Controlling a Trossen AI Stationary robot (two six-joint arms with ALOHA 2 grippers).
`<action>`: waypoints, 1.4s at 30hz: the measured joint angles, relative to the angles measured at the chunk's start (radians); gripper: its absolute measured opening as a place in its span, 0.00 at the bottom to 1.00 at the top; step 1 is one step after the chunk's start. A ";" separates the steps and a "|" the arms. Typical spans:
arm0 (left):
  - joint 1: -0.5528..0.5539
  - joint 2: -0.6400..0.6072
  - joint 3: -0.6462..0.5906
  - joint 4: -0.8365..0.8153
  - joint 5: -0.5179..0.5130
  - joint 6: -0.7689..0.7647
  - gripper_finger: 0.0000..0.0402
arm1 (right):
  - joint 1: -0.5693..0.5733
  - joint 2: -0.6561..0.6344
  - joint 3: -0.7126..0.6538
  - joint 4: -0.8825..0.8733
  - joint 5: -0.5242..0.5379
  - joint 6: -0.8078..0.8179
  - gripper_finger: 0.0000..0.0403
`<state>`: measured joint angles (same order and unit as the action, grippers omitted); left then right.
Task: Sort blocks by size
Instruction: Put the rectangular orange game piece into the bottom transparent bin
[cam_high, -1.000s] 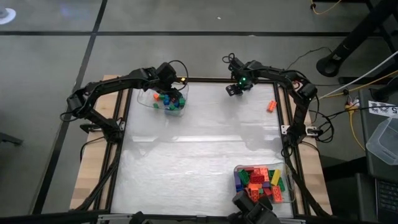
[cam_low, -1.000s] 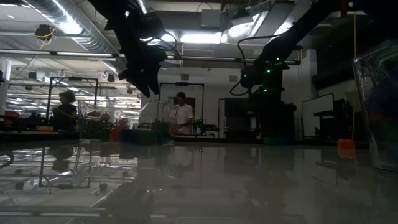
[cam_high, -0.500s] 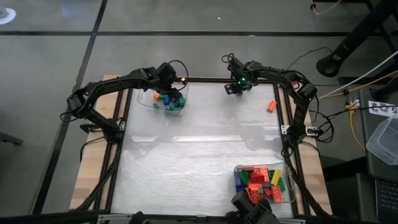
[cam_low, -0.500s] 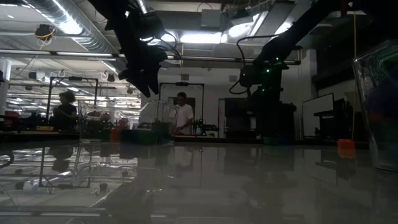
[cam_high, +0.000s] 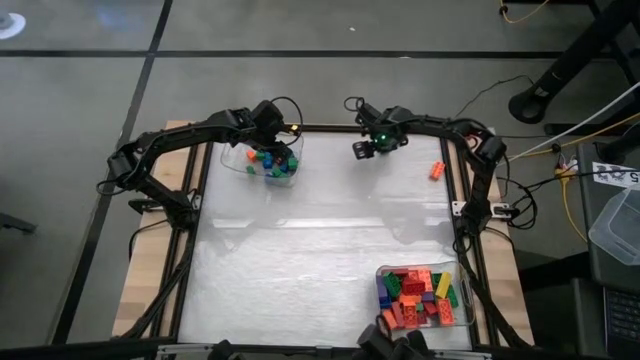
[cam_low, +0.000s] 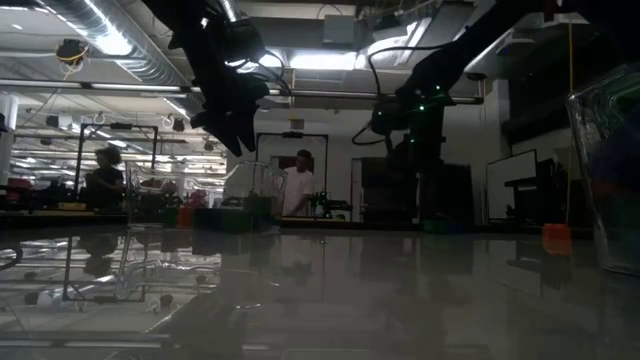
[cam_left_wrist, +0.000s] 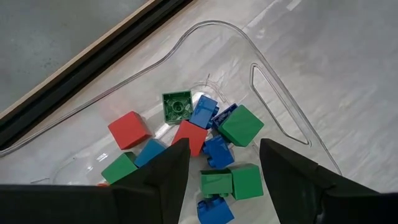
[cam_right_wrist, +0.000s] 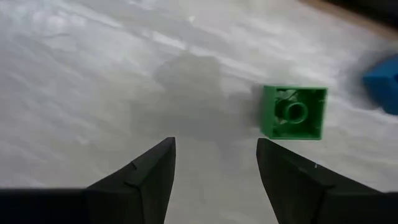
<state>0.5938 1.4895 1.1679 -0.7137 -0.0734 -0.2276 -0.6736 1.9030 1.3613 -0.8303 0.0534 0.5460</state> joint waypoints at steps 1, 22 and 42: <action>0.000 0.000 0.000 0.000 0.000 0.000 0.45 | 0.009 0.000 0.000 0.000 0.028 0.000 0.55; 0.000 0.000 0.000 -0.001 0.000 0.004 0.45 | 0.294 -0.001 -0.054 -0.078 0.147 0.049 0.55; 0.000 0.000 0.000 -0.009 0.000 0.049 0.45 | 0.174 -0.090 -0.224 -0.494 0.384 0.035 0.55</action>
<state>0.5936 1.4895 1.1679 -0.7229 -0.0731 -0.1787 -0.4998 1.8129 1.1373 -1.3242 0.4371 0.5807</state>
